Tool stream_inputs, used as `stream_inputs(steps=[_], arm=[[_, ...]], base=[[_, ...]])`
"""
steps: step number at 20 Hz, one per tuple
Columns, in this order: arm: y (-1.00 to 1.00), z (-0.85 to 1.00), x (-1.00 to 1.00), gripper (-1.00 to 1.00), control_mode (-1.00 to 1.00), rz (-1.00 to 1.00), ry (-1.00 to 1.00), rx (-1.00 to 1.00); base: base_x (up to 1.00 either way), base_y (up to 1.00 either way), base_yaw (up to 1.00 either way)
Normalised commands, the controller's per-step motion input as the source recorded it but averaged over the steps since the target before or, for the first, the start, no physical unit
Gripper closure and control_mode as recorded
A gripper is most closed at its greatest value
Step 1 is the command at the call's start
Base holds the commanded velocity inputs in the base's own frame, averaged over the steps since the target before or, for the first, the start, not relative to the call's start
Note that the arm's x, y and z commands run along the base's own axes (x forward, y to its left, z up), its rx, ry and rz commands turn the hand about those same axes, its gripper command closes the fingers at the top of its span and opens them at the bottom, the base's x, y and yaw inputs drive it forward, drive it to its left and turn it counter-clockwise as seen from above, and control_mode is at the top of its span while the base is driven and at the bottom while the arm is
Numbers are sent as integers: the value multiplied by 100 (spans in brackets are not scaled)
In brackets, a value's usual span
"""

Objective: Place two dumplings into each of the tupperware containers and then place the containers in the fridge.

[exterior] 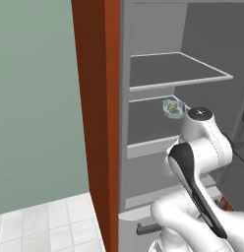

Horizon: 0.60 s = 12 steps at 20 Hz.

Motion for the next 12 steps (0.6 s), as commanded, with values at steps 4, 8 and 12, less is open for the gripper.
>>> stream_inputs(steps=[4,8,12], arm=[[0,0,0,-100,100,0,0,0],[0,0,0,-100,100,0,0,0],[0,0,0,-100,100,0,0,0]], base=[[-97,-20,-23],[-57,-1,-50],[-40,15,-60]])
